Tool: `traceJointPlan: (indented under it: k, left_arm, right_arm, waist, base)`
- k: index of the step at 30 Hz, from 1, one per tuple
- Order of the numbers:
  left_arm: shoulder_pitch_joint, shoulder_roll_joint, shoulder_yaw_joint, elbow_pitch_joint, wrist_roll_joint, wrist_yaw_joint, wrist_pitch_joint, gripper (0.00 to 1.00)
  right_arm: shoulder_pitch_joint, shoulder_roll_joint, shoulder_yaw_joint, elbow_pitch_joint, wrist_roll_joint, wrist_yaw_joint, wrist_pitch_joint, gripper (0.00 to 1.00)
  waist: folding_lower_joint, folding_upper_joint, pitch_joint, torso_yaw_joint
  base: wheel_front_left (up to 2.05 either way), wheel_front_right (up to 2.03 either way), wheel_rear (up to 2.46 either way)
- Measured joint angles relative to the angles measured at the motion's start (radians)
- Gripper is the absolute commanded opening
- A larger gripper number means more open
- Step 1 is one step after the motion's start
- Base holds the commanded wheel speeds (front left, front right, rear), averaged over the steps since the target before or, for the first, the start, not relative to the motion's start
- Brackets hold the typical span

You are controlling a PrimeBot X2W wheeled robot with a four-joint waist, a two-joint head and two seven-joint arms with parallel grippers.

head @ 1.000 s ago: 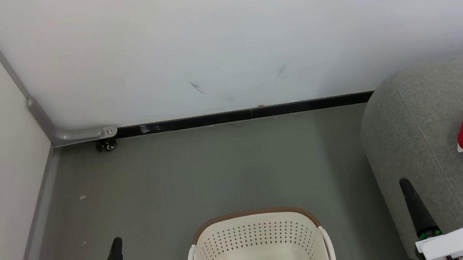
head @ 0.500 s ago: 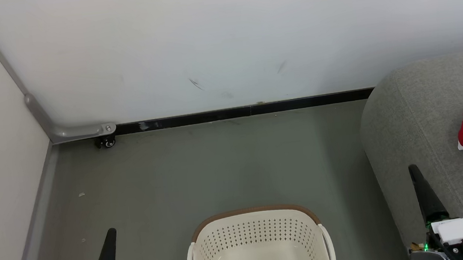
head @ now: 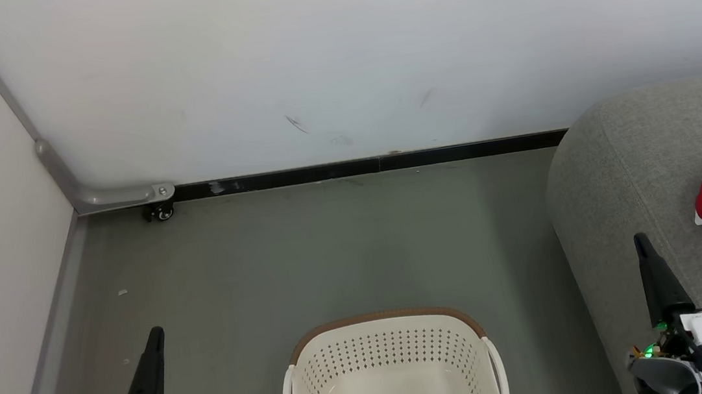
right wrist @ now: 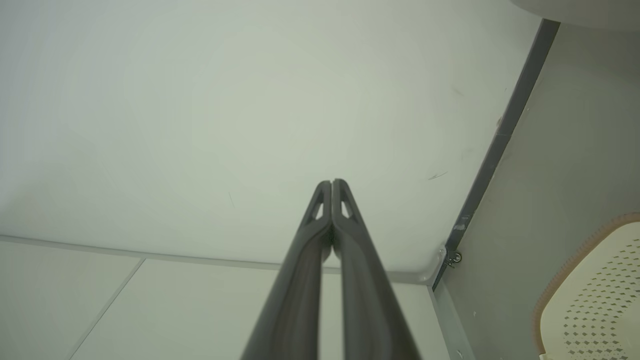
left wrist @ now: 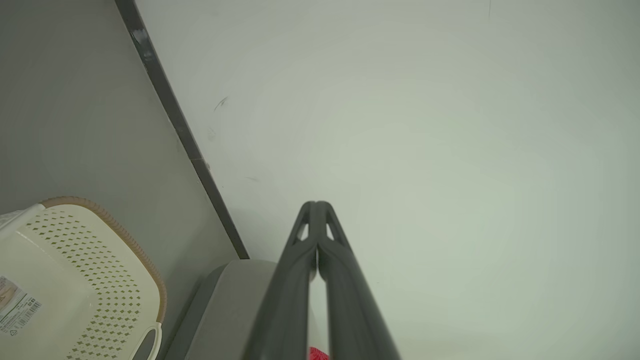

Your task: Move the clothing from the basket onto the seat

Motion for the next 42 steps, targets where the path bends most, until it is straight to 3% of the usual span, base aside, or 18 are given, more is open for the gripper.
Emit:
traceJointPlan:
  k: [8,42]
  left_arm:
    - [-0.010,-0.007,0.023,0.008,-0.081,-0.020,0.019,0.00]
    - [-0.018,-0.009,0.028,0.024,-0.085,-0.029,0.019,0.00]
  right_arm:
    - [-0.015,-0.006,-0.009,0.007,0.101,0.000,0.001,0.00]
    - [-0.016,-0.006,-0.019,0.015,0.100,0.000,0.010,0.00]
  waist:
    - [-0.0001,0.0000,0.003,0.000]
    - [-0.0003,0.0000,0.003,0.000]
  base:
    - [0.00,0.00,0.00]
    - [0.00,0.00,0.00]
